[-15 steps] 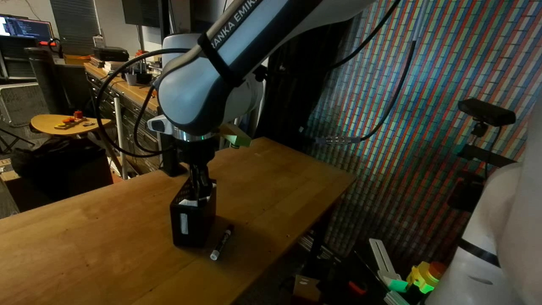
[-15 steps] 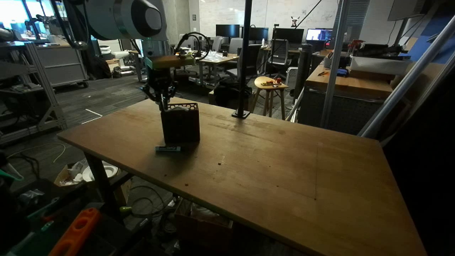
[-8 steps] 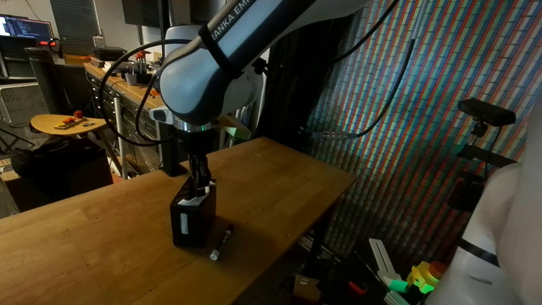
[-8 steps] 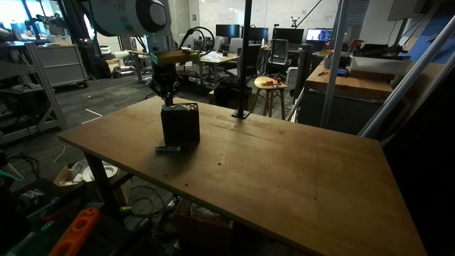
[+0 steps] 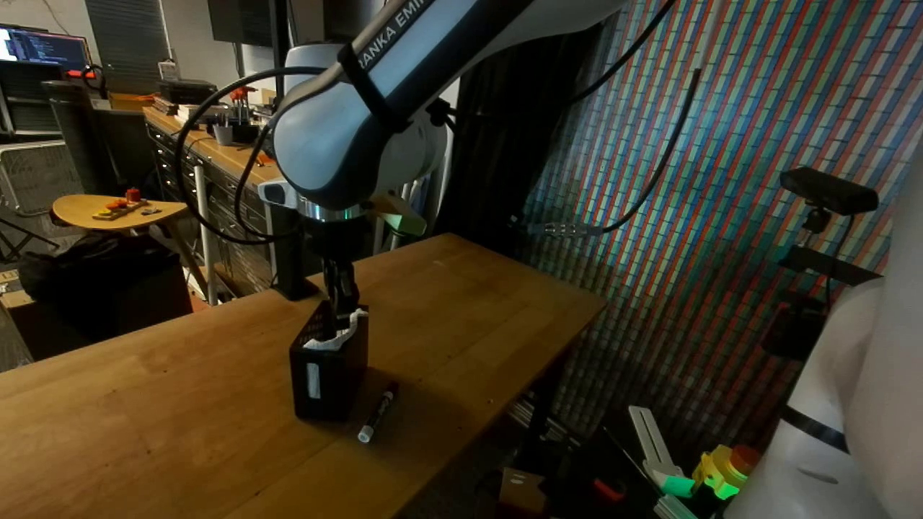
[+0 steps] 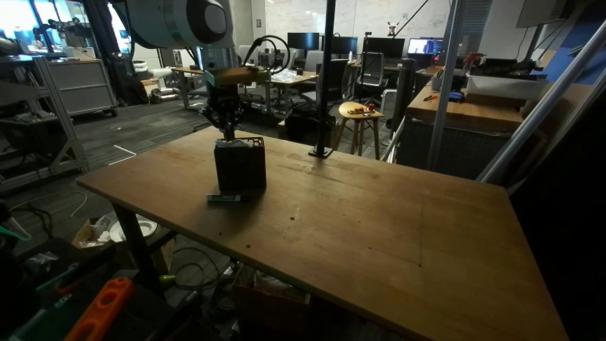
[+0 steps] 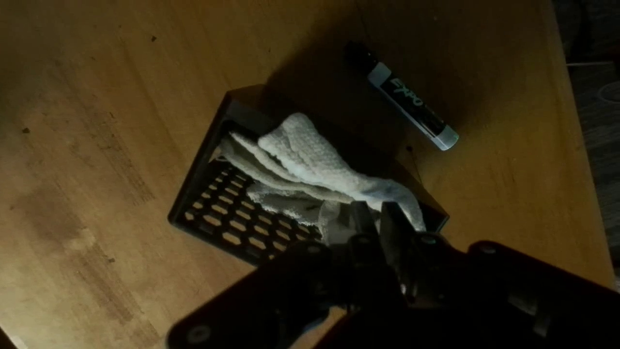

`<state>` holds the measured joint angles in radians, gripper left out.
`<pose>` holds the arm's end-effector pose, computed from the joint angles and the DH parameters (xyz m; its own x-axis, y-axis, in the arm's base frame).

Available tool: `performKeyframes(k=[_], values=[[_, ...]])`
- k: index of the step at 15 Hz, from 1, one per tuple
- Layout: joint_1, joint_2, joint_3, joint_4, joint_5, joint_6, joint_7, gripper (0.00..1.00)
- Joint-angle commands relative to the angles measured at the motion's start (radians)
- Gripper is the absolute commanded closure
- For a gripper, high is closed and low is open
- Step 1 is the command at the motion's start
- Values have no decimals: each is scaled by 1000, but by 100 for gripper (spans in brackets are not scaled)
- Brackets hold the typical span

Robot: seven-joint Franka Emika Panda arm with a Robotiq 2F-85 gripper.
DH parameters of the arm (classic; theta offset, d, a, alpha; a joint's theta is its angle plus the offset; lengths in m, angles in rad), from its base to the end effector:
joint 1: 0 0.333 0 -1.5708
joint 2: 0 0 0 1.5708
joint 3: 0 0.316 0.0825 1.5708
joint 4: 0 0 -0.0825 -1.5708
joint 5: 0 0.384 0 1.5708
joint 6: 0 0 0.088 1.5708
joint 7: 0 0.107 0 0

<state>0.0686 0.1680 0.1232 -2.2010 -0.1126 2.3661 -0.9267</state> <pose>0.5393 0.1029 0.3068 0.3652 0.9297 -0.0483 0.9308 -0.3640 0.0324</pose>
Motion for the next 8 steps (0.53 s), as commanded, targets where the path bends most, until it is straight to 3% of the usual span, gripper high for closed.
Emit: performKeyframes(k=[1,8], values=[[-8,18,0,23,1,6,-8,86],[-9,55,5,57,3,6,0,88]])
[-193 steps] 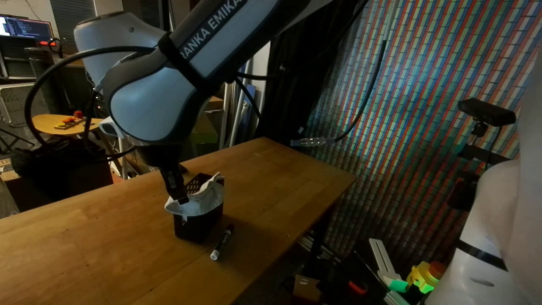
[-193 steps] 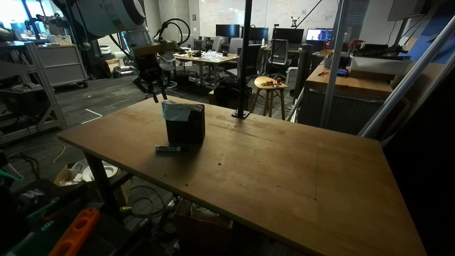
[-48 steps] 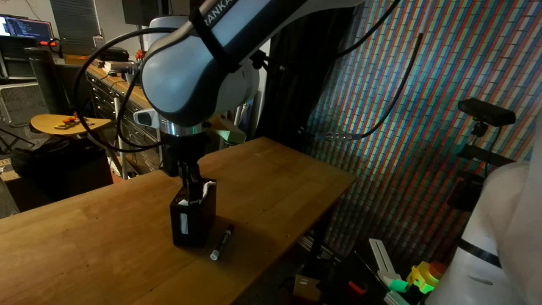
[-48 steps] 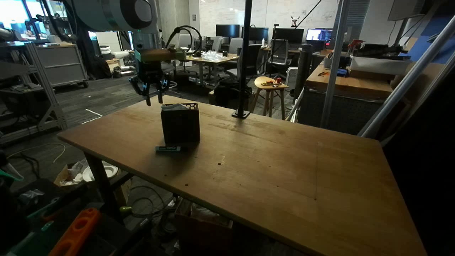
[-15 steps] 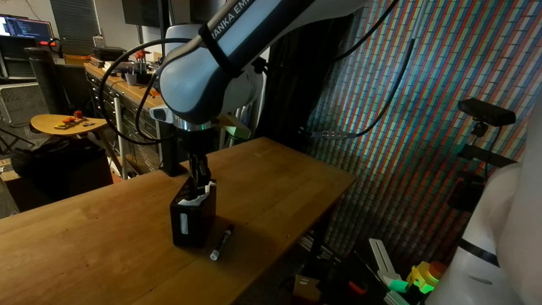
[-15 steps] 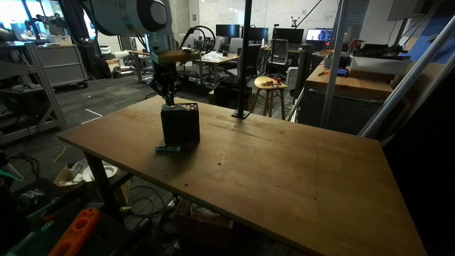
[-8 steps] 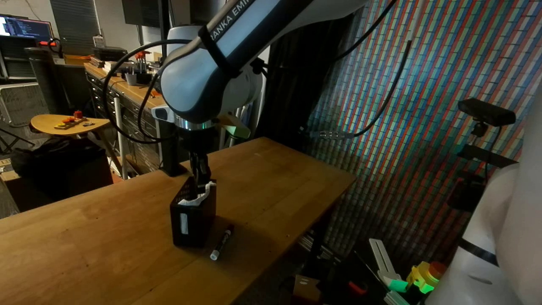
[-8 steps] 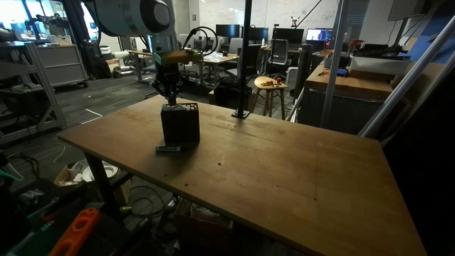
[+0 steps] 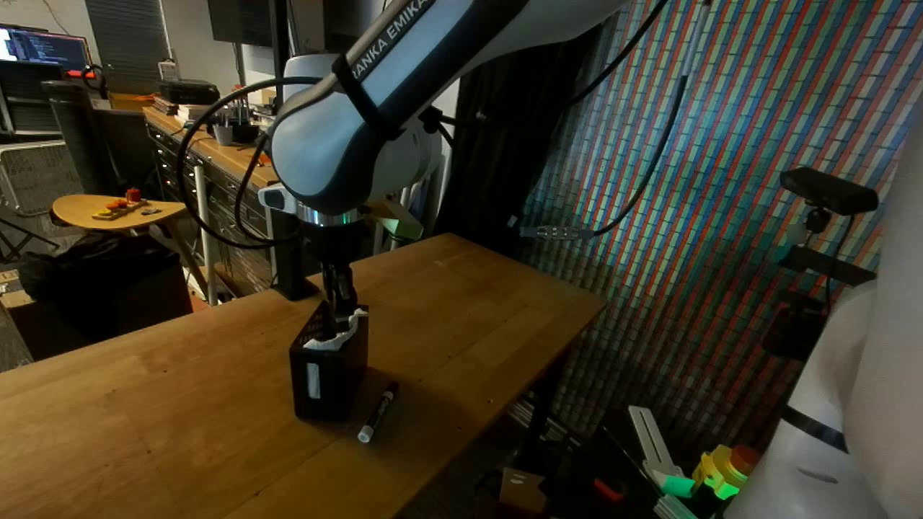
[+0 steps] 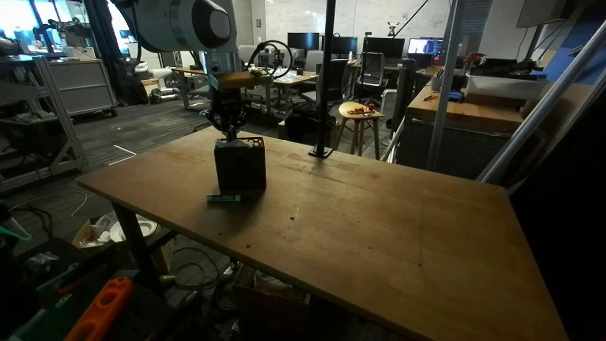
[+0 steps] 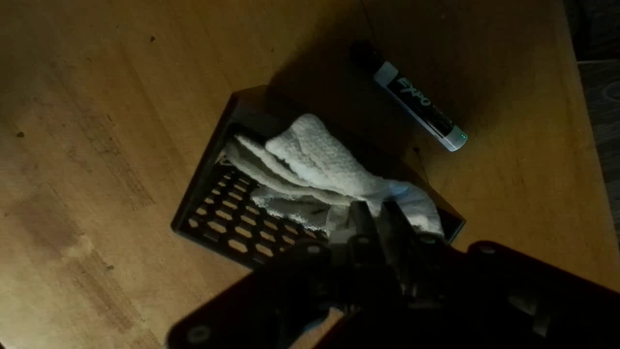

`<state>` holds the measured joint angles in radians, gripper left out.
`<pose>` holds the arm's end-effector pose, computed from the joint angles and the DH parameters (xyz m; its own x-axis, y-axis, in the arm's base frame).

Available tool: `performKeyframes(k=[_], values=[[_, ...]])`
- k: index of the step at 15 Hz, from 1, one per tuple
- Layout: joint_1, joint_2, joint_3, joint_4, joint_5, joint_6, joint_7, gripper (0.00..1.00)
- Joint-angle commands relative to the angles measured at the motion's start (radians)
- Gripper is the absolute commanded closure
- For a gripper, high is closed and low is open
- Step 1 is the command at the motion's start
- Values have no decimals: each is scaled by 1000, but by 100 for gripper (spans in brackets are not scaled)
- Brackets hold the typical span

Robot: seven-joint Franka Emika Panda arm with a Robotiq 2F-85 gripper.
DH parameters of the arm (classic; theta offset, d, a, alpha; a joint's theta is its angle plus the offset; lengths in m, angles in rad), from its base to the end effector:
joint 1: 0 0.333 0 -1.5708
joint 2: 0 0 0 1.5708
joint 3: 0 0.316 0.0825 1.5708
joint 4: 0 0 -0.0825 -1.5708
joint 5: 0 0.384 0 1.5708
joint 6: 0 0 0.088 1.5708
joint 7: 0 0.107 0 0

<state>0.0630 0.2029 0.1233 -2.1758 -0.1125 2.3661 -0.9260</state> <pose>0.5469 0.1012 0.2981 0.3711 0.9273 -0.0497 0.9286 -0.3704 0.0221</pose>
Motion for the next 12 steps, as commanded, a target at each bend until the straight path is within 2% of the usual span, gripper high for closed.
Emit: performKeyframes(k=[1,12], values=[[-4,28,6,39,4,6,0,88],[-9,93,15,64,8,6,3,87]])
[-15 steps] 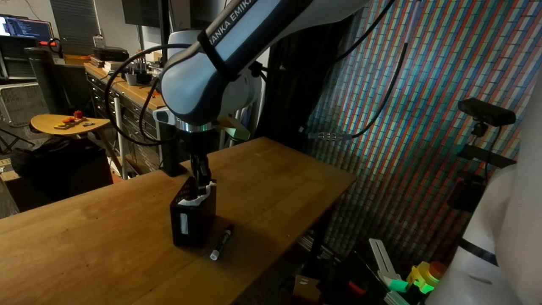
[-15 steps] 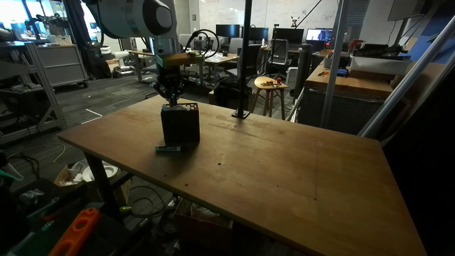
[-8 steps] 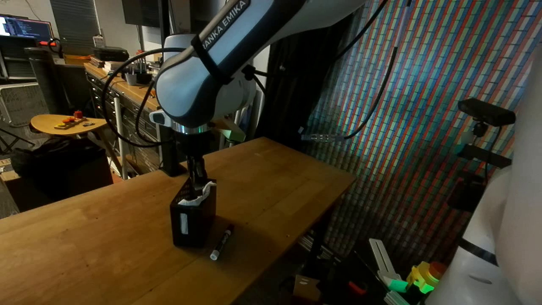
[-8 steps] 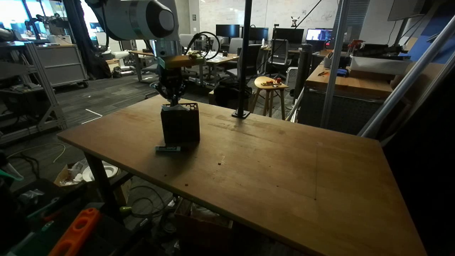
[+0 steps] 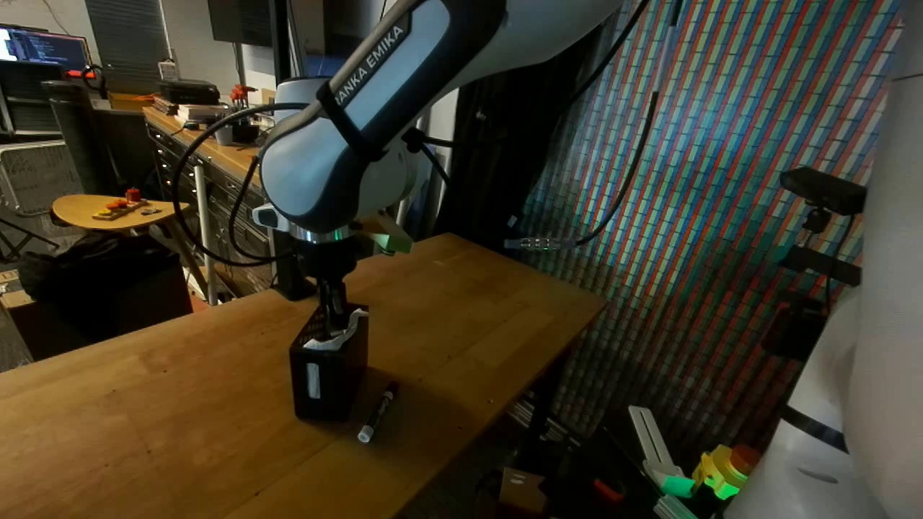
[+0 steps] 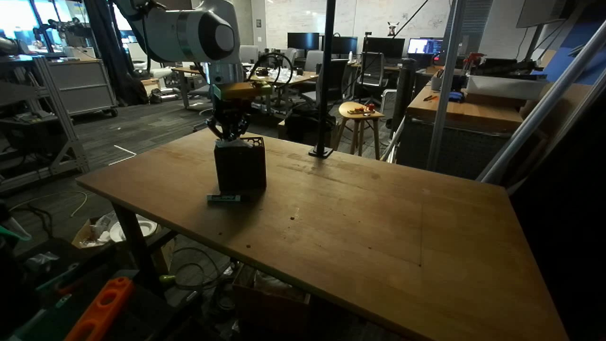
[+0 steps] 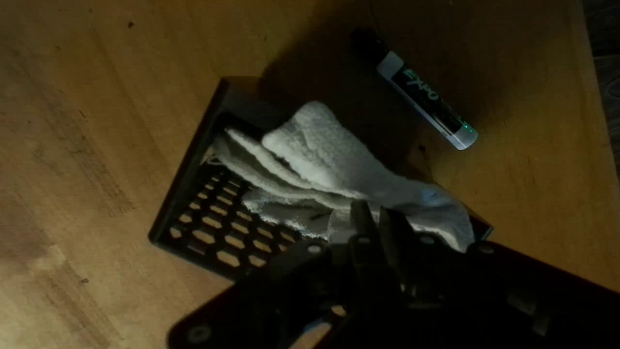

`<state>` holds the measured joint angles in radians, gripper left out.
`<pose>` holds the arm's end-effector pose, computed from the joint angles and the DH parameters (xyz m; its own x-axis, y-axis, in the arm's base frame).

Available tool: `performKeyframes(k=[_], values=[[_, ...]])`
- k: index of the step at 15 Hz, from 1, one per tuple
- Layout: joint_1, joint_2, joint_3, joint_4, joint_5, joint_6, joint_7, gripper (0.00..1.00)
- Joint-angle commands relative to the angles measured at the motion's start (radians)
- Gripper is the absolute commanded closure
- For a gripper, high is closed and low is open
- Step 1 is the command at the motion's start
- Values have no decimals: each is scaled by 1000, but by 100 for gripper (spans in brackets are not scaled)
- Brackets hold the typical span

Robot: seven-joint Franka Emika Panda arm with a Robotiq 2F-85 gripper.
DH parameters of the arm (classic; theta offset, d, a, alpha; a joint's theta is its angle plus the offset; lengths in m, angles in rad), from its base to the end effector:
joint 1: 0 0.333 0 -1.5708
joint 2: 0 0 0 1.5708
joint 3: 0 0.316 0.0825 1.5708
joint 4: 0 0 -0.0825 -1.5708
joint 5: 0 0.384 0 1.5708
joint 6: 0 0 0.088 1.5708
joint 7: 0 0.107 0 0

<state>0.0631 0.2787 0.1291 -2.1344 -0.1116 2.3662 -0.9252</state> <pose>0.5565 0.1063 0.2728 0.3663 0.9287 -0.0582 0.9299 -0.3676 -0.0123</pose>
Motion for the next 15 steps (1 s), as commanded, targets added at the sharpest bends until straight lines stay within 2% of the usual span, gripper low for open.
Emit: performKeyframes(k=[1,15], values=[[-9,24,10,25,9,5,1,86],[-23,102,44,40,103,11,-17,87]])
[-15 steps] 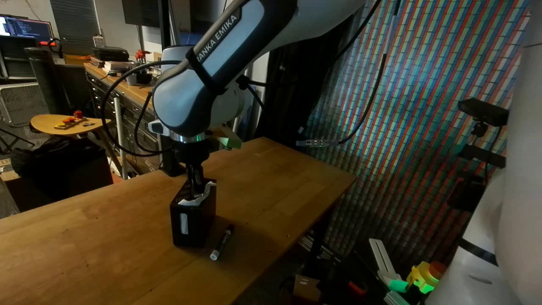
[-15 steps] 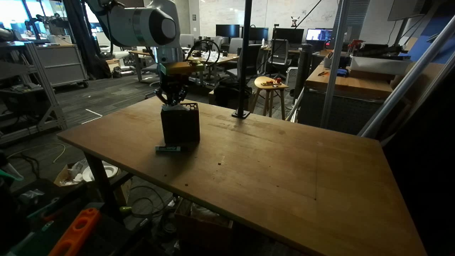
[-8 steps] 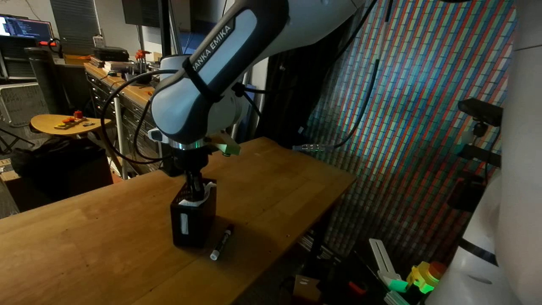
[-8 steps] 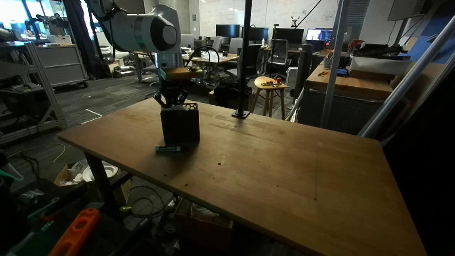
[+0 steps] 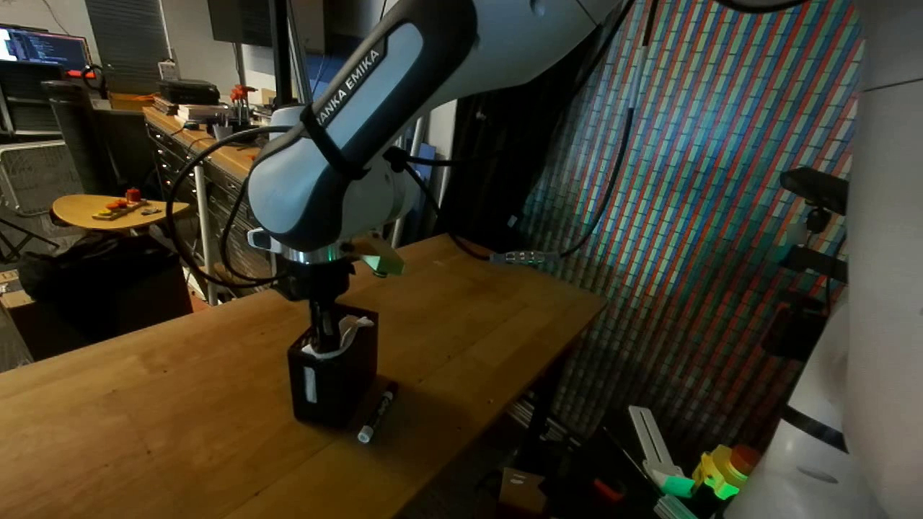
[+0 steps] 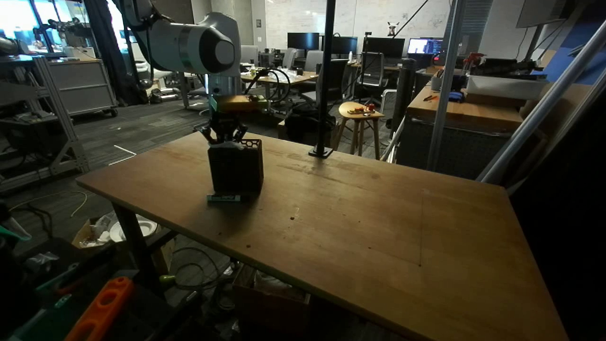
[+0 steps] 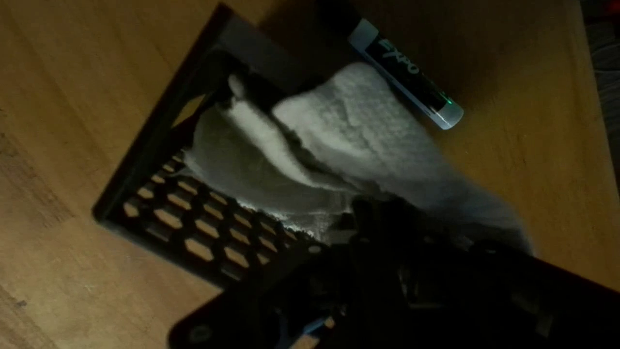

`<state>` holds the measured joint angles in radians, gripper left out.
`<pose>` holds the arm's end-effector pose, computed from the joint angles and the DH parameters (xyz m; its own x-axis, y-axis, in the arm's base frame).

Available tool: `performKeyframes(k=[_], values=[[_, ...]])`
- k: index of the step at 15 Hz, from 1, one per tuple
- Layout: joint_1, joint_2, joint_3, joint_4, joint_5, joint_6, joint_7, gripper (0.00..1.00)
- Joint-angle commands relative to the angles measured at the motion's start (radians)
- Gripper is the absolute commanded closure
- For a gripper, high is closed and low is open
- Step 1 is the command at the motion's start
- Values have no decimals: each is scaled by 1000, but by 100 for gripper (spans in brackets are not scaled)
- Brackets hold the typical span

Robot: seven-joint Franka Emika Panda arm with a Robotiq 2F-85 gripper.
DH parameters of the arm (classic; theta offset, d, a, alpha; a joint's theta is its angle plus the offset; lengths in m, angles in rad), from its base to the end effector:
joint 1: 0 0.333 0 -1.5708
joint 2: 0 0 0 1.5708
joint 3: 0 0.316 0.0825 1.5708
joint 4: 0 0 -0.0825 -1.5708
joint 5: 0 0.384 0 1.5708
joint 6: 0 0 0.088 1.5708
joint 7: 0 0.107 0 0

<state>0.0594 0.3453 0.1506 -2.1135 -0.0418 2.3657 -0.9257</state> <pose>0.5566 0.1176 0.2440 0.3975 0.9170 -0.0336 0.9130 -0.3989 -0.0850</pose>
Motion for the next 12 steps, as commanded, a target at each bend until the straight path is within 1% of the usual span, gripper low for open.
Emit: performKeyframes(k=[1,6,12], values=[[-21,36,23,18,39,10,-16,87],[-28,-6,10,7,26,-16,0,87],[-25,-99,-8,-16,-8,-52,28,86]])
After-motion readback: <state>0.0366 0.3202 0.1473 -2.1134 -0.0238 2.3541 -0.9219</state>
